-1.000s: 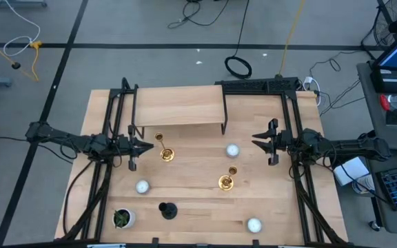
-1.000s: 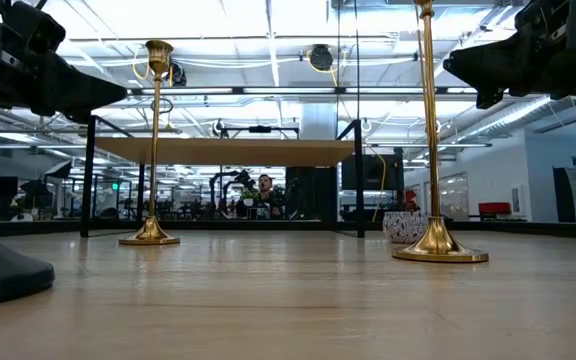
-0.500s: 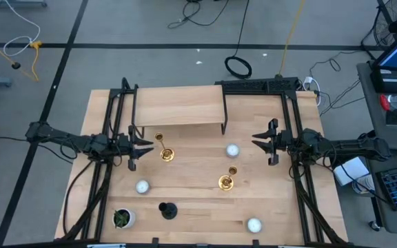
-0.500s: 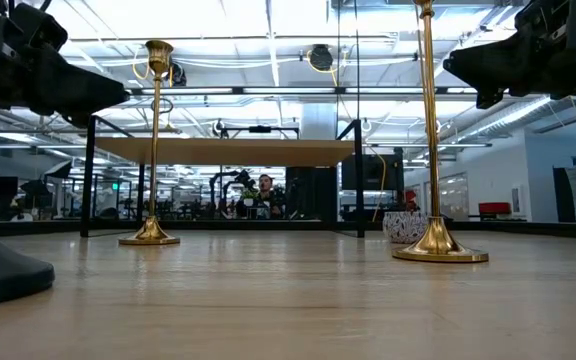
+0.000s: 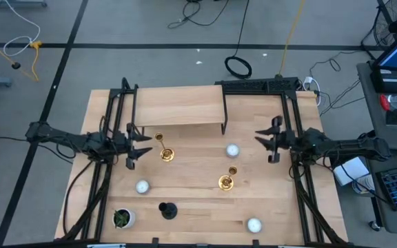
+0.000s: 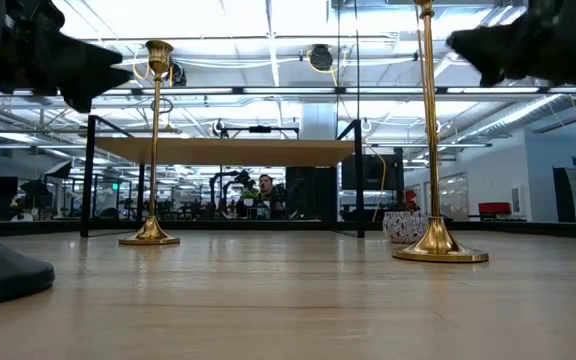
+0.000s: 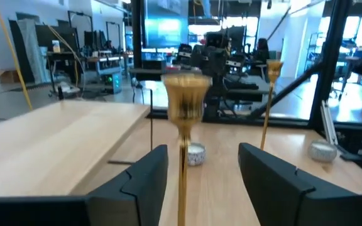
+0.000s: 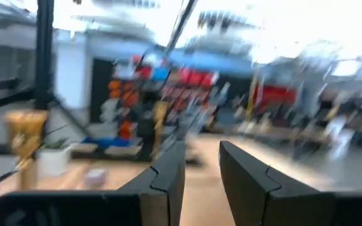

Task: Pick & Place candle stick holders
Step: Put the left gold candle holder on the shelf

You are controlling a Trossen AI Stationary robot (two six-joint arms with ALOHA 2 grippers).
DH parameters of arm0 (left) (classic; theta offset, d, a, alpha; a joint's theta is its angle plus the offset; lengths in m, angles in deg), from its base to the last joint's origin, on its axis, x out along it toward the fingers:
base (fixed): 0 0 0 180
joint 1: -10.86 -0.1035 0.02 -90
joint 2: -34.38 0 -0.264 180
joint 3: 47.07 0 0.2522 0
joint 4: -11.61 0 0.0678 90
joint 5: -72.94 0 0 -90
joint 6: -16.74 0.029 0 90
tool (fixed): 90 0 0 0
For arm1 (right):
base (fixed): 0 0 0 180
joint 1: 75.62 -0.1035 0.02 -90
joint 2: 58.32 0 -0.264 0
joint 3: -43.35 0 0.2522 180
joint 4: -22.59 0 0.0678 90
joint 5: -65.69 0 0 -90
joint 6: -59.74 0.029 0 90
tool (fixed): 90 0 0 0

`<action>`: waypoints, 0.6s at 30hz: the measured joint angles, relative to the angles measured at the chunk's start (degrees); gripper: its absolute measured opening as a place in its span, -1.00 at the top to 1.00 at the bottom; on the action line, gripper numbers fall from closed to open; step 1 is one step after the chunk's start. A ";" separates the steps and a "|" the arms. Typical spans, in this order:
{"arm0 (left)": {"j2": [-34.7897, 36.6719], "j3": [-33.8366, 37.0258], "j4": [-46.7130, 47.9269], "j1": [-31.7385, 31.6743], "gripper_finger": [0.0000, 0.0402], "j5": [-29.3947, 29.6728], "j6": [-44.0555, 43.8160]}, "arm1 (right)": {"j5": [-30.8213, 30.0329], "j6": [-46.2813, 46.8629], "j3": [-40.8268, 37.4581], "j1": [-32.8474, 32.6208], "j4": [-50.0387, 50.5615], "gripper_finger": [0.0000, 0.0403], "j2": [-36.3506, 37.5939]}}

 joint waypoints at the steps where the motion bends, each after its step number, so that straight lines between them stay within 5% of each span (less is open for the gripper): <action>1: 0.00 -0.46 0.05 0.00 -0.01 0.12 0.20 | -0.40 -1.65 0.00 0.00 -2.90 0.54 -0.09; 6: -0.79 -2.98 1.55 0.02 -0.01 0.08 -0.06 | 2.20 -4.16 2.25 0.02 -11.33 0.53 -0.49; 18: -16.58 -4.13 0.84 0.02 -0.01 5.14 -8.44 | 7.23 -3.05 13.53 0.02 -2.68 0.16 -17.05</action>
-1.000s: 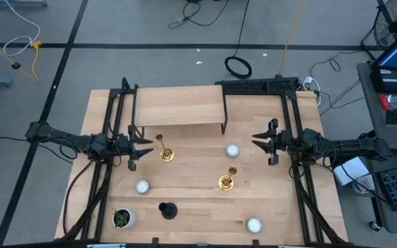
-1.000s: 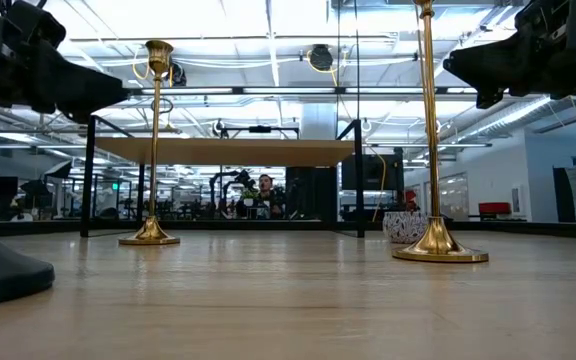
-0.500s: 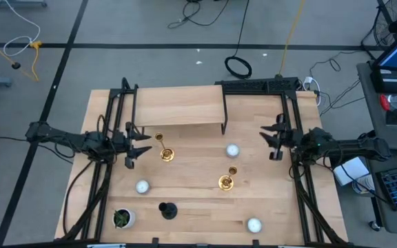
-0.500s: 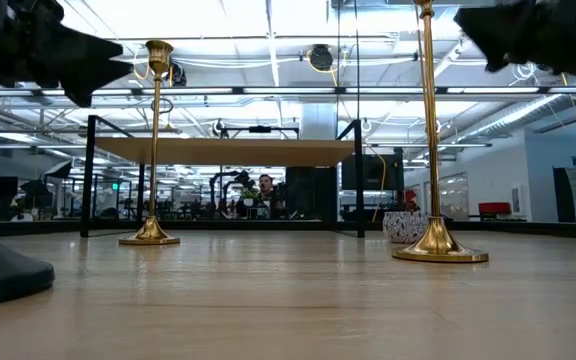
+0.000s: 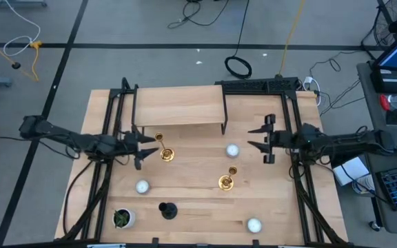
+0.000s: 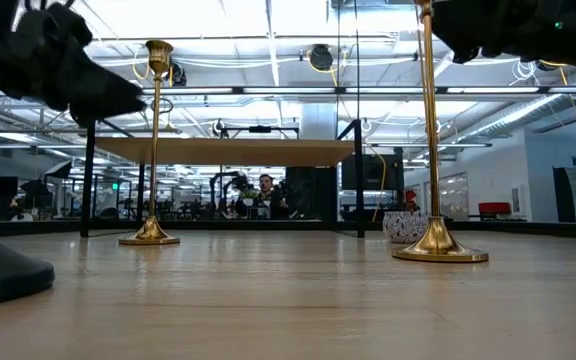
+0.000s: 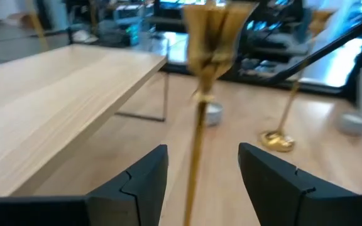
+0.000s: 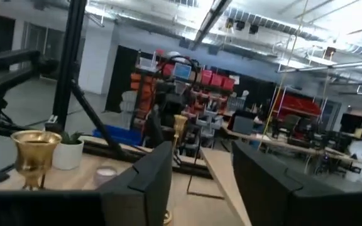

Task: Pick & Place candle stick holders
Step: Put the left gold candle holder on the shelf

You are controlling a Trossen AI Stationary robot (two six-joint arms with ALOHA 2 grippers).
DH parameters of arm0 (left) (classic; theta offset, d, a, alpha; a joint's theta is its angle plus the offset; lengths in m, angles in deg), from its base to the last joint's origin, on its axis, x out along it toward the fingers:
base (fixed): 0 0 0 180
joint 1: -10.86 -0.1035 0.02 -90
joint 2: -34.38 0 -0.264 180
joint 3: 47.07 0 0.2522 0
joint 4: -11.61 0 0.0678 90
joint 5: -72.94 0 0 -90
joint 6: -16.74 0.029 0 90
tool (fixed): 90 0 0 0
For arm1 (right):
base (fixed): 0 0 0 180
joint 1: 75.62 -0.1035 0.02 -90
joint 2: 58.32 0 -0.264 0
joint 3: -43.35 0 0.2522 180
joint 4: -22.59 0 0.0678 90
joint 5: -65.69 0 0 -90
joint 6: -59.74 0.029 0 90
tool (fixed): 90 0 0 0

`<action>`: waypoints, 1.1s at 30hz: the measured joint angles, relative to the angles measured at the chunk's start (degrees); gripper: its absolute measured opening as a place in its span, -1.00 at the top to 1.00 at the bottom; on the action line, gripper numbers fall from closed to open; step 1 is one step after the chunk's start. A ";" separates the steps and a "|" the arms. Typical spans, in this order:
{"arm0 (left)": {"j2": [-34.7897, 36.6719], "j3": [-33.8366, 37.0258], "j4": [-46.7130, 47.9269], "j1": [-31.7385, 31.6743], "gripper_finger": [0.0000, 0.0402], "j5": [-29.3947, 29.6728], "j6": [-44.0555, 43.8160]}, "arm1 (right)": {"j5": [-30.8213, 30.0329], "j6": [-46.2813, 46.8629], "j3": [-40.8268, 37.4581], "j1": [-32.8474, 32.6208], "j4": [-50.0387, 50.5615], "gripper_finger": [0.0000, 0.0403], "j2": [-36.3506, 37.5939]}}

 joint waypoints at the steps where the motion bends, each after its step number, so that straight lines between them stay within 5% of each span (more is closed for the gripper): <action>1: -1.65 0.00 -1.31 -0.01 -0.01 0.58 -0.04 | 0.00 -0.28 0.10 0.00 -0.46 0.14 -0.85; 16: -18.75 0.02 -21.66 0.00 0.02 3.53 6.54 | -0.04 -0.37 0.17 0.00 -2.01 0.14 -4.26; 26: -21.04 0.02 -27.31 0.00 0.88 3.64 7.14 | -0.04 -0.37 0.17 0.00 -1.78 0.15 -4.26; 33: -21.06 -5.47 -28.03 1.79 0.85 -0.05 8.11 | -0.04 -0.37 0.19 0.00 -1.60 0.15 -4.26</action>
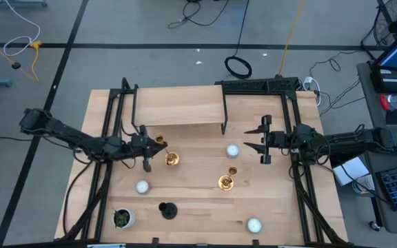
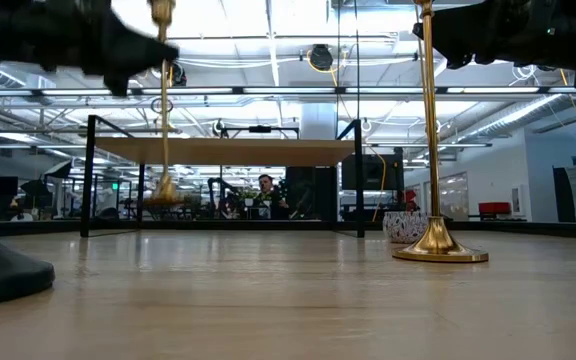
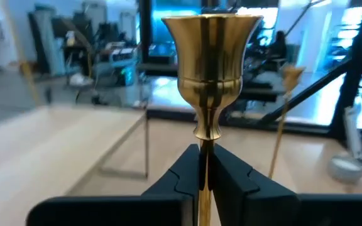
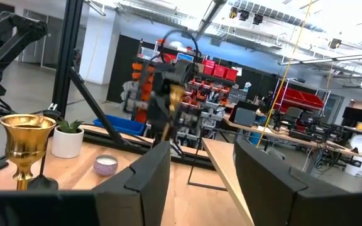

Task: Pick & Place candle stick holders
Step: Put the left gold candle holder on the shelf

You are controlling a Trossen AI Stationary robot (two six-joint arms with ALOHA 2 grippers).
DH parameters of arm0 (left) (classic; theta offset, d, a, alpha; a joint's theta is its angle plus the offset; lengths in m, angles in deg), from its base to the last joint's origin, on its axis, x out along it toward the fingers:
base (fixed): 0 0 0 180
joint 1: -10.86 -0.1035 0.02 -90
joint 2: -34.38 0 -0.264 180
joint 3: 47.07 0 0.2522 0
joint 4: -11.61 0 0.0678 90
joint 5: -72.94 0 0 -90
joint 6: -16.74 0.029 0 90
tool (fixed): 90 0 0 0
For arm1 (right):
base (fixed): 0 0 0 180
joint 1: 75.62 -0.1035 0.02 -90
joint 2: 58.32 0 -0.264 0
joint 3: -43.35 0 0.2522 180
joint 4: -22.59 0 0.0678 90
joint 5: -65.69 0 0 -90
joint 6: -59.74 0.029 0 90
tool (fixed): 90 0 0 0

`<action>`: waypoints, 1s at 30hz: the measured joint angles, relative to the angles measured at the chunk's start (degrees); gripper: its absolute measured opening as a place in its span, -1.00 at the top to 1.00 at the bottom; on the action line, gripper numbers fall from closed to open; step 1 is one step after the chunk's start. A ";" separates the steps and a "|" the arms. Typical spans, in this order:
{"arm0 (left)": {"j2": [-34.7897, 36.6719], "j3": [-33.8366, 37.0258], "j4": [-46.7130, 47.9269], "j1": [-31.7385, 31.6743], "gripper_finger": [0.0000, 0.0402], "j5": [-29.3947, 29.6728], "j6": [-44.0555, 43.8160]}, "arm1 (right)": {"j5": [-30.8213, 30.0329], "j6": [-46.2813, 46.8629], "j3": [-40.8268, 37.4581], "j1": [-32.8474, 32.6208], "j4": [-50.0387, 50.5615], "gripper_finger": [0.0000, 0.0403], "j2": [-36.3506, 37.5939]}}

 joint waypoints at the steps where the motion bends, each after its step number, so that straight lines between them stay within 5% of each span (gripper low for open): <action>1: 0.02 -1.86 1.66 0.50 0.88 -0.01 1.36 | 0.00 -0.01 0.00 0.00 0.00 0.15 0.00; 17: 4.84 -37.18 43.06 -2.82 0.90 3.76 8.45 | 0.00 0.02 0.04 0.00 0.02 0.15 0.00; 23: 9.52 -40.93 49.78 -10.97 0.90 6.08 10.40 | 0.00 0.02 0.04 0.00 0.00 0.15 0.00; 30: 11.73 -40.93 50.76 -24.96 0.91 -4.45 9.08 | 0.00 0.02 0.04 0.00 -0.02 0.15 0.00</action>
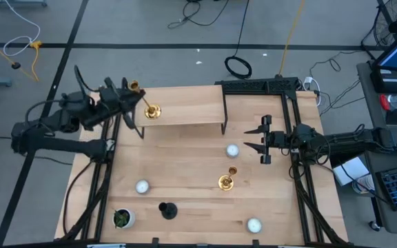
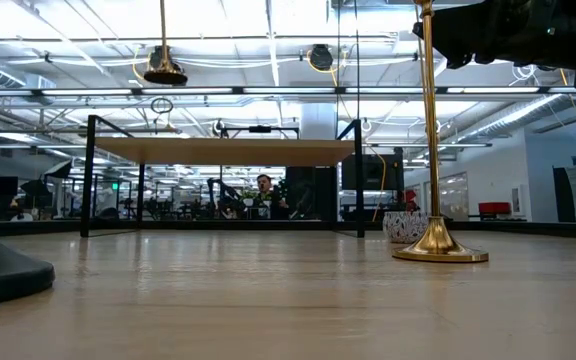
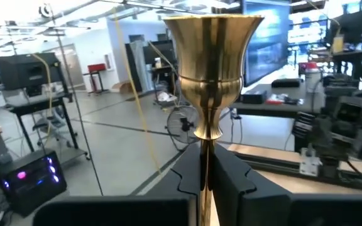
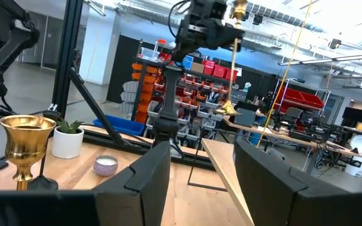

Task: Pick & Place candle stick holders
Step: Put the left gold candle holder on the shelf

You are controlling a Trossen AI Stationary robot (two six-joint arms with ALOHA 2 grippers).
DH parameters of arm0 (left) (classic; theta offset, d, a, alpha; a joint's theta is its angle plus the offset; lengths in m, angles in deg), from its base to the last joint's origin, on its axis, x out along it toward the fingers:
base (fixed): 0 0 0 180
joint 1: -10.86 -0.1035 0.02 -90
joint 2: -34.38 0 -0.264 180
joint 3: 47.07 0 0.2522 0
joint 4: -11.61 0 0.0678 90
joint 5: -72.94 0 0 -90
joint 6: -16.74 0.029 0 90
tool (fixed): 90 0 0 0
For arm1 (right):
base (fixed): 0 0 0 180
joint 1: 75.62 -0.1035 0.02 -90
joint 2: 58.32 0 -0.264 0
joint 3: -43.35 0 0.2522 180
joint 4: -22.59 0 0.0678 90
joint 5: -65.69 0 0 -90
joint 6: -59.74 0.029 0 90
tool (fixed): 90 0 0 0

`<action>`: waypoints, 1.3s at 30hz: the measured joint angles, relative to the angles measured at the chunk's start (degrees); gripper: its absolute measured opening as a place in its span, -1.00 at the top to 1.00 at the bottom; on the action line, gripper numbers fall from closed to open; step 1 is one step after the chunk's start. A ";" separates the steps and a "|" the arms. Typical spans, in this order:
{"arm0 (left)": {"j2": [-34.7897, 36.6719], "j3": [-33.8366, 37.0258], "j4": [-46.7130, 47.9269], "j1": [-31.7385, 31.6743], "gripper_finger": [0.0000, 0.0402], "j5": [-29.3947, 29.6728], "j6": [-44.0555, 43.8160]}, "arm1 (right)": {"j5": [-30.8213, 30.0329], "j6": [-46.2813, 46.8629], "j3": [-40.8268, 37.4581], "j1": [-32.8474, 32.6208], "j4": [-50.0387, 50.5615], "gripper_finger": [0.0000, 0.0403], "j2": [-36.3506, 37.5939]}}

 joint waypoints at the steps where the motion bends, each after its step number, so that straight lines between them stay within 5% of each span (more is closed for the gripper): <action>1: 0.00 0.00 -0.02 -2.49 0.91 -1.68 -0.41 | 0.00 0.00 0.00 0.00 0.02 0.15 0.00; 13: -5.72 0.02 0.90 -33.50 0.91 -26.45 -6.28 | 0.00 0.44 0.02 0.00 0.00 0.15 0.00; 19: -11.03 0.02 0.85 -43.26 0.91 -29.79 -7.04 | 0.02 0.45 0.02 0.00 0.00 0.15 0.02; 28: -16.53 0.02 0.24 -48.57 0.91 -34.50 -7.20 | 0.02 0.46 0.02 -0.01 0.02 0.15 0.00; 39: -19.12 0.04 -3.20 -48.54 0.90 -32.74 -5.14 | 0.02 2.11 0.02 -0.02 0.07 0.15 0.02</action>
